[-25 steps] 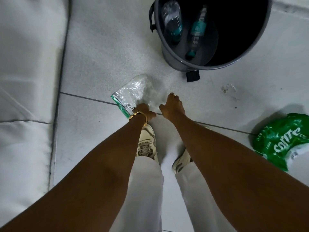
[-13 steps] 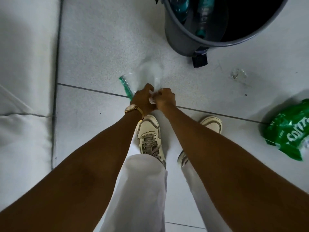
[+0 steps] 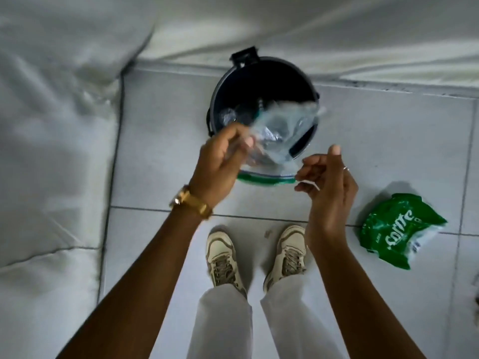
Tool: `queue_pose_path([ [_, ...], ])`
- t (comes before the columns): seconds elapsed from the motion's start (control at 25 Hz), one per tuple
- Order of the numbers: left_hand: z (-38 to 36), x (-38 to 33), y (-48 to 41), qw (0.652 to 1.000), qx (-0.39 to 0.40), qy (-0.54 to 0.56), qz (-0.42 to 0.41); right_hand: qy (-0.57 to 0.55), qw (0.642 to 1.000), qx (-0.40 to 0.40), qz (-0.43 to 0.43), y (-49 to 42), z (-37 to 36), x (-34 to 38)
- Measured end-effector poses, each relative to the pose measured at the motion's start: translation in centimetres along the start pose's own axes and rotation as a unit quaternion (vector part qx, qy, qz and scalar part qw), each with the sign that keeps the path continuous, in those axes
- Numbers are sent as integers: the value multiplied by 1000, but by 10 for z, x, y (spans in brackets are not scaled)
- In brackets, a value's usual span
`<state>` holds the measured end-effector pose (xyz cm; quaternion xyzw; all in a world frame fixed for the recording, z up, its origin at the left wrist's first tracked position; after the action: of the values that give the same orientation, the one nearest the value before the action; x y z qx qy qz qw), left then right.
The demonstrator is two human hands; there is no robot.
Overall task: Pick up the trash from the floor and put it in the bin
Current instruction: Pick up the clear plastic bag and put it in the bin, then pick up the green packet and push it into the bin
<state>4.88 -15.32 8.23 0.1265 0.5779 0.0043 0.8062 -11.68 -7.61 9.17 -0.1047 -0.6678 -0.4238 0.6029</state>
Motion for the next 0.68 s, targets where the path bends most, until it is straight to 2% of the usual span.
queue_pose_path([
  [0.12,-19,24,-73,988,-21,-119,96,64,997,-40,21,-30,18,5],
  [0.24,-36,66,-110,943,1,-300,145,135,984,-112,-26,-65,57,-40],
  [0.32,-48,72,-118,914,-3,-390,111,195,962,-181,-66,-88,99,-78],
  [0.4,-51,62,-119,892,-63,-445,51,254,932,-232,-111,-106,145,-114],
  [0.52,-71,38,-99,850,-92,-518,-30,358,879,-263,-175,-118,206,-147],
  [0.68,-155,5,-49,865,-34,-468,-177,499,788,-280,-227,-125,262,-155],
])
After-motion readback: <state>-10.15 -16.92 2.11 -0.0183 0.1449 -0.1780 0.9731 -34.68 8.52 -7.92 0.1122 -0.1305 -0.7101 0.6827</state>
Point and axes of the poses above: each hand's wrist, its own y-axis away from the middle knuckle, its own z-axis out of the back of the hand, x = y × z, the point moved 6 cm from there along -y, towards the middle knuckle, and after that the axes turned 9 degrees about -x, right-handed, at the moved point
